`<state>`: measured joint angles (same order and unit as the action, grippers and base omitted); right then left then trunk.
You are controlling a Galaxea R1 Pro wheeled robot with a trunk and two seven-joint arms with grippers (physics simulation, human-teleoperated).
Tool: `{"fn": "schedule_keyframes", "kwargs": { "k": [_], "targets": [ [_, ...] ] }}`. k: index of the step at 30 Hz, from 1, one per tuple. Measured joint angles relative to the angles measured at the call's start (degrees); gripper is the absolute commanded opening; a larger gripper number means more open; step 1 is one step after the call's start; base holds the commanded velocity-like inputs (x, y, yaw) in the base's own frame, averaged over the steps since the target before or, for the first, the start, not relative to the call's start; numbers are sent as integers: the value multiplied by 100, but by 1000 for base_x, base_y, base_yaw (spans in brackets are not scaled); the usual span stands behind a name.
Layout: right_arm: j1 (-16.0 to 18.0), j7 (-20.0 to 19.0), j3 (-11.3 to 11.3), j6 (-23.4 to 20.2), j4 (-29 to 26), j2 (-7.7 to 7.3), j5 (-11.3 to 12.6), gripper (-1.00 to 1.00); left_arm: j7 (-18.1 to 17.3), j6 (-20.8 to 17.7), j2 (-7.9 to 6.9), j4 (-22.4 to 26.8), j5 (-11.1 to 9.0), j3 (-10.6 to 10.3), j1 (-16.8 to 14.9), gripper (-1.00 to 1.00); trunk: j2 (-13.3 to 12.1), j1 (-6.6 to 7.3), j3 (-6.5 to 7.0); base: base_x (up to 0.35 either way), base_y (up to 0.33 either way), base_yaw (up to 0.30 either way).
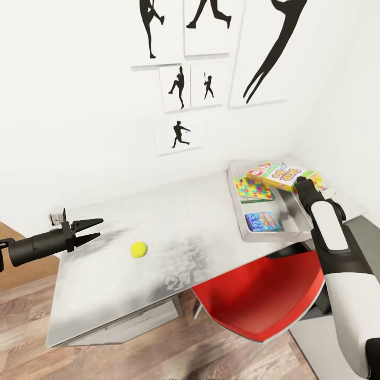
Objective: Put all the toys in the child's room - the three board games (two on the bed and one on the table), the two jigsaw puzzles on the table, and the tennis ball on the table - inside the toy box on the table in the child's room.
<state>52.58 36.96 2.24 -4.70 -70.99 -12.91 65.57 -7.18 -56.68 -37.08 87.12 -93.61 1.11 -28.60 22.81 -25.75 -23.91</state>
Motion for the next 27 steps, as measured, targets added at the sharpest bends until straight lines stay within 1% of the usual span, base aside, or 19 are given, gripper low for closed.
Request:
{"fn": "schedule_keyframes", "kwargs": {
  "k": [27],
  "targets": [
    [2, 1, 0, -9, -28, 0, 2, -100, 0, 0, 0, 8, 1, 8, 1, 100, 0, 0, -235, 0, 0, 0]
  ]
}}
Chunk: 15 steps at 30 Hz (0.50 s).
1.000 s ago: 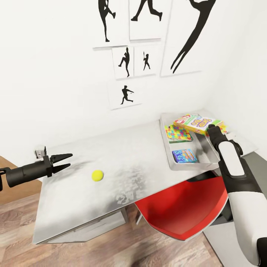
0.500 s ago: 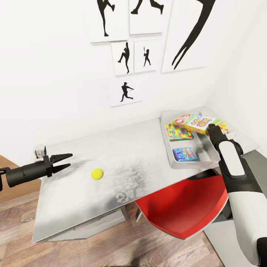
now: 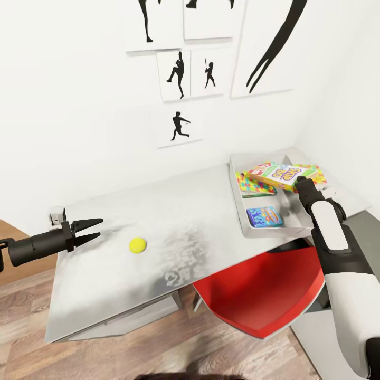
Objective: Put all the toys in the child's room - the three board games (two on the bed and one on the table), the two jigsaw puzzles on the table, and the tennis ball on the table - inside the toy box on the table in the child's room.
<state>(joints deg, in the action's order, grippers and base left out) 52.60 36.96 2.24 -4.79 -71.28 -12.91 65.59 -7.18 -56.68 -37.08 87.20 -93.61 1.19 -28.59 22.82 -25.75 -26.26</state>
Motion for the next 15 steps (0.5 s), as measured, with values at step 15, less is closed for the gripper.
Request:
{"fn": "schedule_keyframes", "kwargs": {
  "k": [15],
  "targets": [
    [1, -163, 3, 3, -1, 0, -2, -100, 0, 0, 0, 1, -2, -13, -1, 100, 1, 0, -35, 0, 0, 0]
  ]
}}
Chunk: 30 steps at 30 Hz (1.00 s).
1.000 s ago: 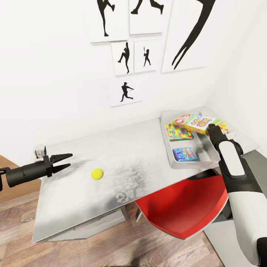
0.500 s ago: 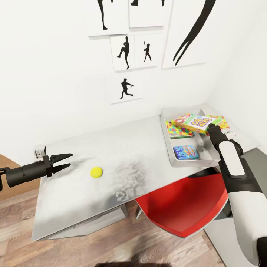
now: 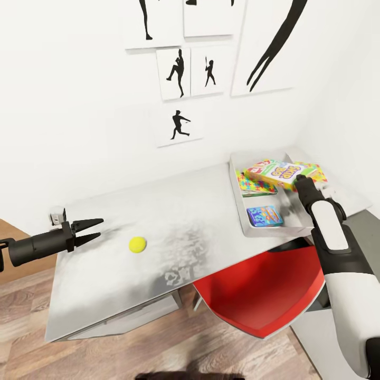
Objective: Put all the toys in the child's room - the three board games (two on the bed and one on the table), the two jigsaw puzzles on the table, and the tennis ball on the table - inside the toy box on the table in the child's room.
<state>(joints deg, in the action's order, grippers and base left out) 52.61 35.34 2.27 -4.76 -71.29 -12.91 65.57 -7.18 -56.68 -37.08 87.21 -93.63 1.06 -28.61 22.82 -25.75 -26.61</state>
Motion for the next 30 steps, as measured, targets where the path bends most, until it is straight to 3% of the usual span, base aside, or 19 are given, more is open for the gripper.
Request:
{"fn": "schedule_keyframes", "kwargs": {
  "k": [9, 30],
  "targets": [
    [0, -748, 18, -1, 4, 0, -8, -100, 0, 0, 0, 6, 1, -3, 2, 100, 0, 0, -2, 0, 0, 0],
    [0, -1009, 25, 241, 10, 0, -18, -100, 0, 0, 13, 1, 1, -3, 0, 100, 0, 0, -4, 0, 0, 0]
  ]
}}
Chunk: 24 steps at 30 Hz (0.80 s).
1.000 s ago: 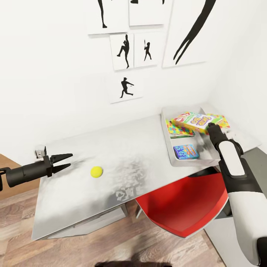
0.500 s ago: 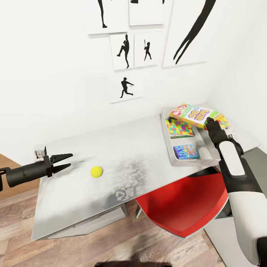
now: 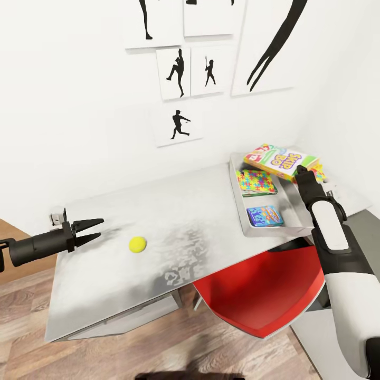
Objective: Put all the toys in the child's room - the three board games (two on the bed and one on the table), the two jigsaw puzzles on the table, and the tennis ball on the table - inside the toy box on the table in the child's room.
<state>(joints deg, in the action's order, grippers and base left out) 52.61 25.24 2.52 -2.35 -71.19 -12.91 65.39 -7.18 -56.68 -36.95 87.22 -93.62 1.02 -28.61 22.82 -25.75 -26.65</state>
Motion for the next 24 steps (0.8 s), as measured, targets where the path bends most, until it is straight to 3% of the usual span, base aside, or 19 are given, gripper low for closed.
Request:
{"fn": "schedule_keyframes", "kwargs": {
  "k": [24],
  "targets": [
    [0, 3, -5, 45, 9, 0, -4, -100, 0, 0, 2, -1, 0, -2, 0, 100, 0, 0, -145, 0, 0, 0]
  ]
}}
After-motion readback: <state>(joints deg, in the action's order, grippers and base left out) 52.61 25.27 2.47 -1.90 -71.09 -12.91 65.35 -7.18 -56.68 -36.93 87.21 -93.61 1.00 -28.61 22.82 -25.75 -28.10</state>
